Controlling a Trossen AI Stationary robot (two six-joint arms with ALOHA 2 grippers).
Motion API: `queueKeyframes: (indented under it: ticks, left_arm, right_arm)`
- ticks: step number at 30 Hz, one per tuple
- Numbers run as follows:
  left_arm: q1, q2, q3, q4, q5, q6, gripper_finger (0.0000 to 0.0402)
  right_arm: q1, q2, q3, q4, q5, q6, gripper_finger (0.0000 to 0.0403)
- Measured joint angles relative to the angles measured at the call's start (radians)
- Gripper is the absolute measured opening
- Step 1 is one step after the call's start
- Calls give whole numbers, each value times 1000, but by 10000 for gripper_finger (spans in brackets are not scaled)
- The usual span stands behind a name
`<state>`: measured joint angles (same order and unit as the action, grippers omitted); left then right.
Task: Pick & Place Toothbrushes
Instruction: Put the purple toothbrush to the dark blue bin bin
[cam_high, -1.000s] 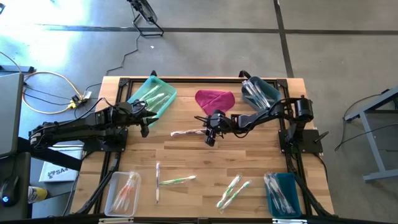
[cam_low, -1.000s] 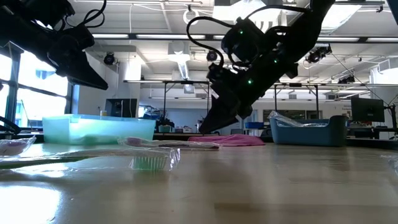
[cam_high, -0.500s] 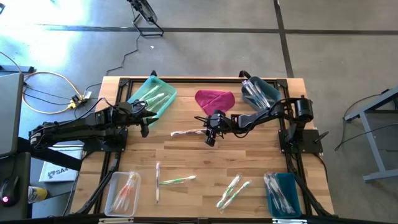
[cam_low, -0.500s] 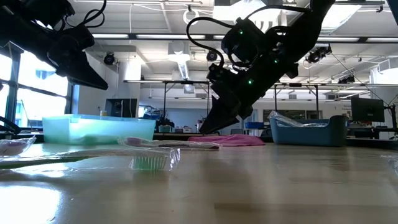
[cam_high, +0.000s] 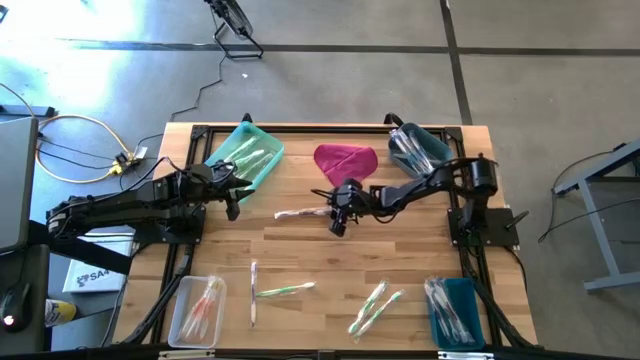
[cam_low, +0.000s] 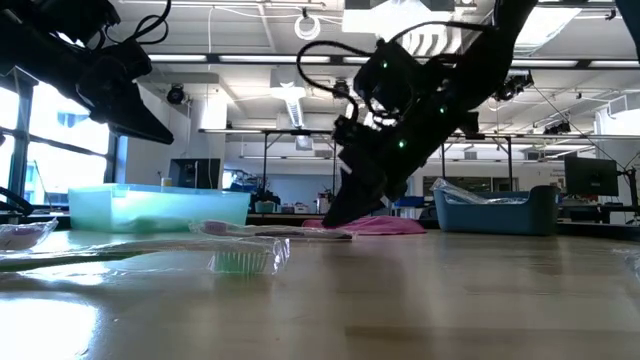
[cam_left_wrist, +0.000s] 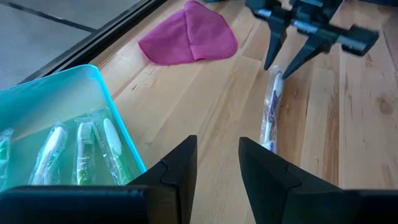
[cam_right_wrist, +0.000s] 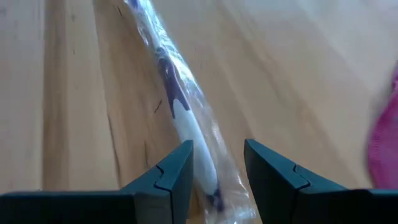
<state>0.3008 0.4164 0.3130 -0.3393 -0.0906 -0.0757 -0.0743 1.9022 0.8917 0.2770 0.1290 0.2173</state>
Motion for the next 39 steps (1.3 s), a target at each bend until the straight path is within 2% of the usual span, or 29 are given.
queueKeyframes:
  ticks: [6, 16, 32, 39]
  left_arm:
    - [0, 0, 0, -1, 0, 0, 116]
    - [0, 0, 0, 0, 0, 0, 116]
    - [0, 0, 0, 0, 0, 0, 116]
    - [0, 0, 0, 0, 0, 0, 116]
  right_arm:
    - [3, 59, 1, 55, 6, 4, 135]
    - [3, 63, 1, 73, 3, -4, 132]
    - [2, 62, 1, 54, 7, -4, 25]
    - [18, 56, 1, 37, 6, -1, 23]
